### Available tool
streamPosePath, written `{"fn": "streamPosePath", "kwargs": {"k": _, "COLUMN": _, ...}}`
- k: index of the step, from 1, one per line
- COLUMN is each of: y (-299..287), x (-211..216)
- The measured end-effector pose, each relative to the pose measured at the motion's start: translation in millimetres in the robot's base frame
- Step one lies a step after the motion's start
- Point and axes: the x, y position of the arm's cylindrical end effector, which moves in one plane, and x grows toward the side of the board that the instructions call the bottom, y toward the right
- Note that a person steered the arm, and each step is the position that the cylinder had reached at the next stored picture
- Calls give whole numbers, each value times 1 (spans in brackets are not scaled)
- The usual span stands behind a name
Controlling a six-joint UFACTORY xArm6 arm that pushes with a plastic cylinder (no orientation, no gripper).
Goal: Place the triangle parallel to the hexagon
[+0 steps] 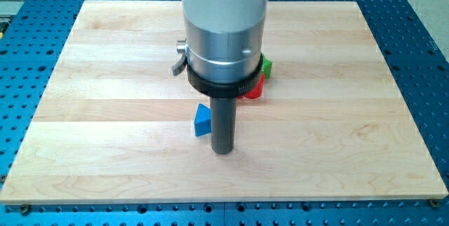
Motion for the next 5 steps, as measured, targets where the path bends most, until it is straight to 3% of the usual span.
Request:
{"fn": "streamPosePath", "kwargs": {"k": 1, "y": -14, "x": 23}}
{"fn": "streamPosePath", "kwargs": {"k": 2, "y": -5, "x": 19}}
{"fn": "streamPosePath", "kwargs": {"k": 5, "y": -35, "x": -71}}
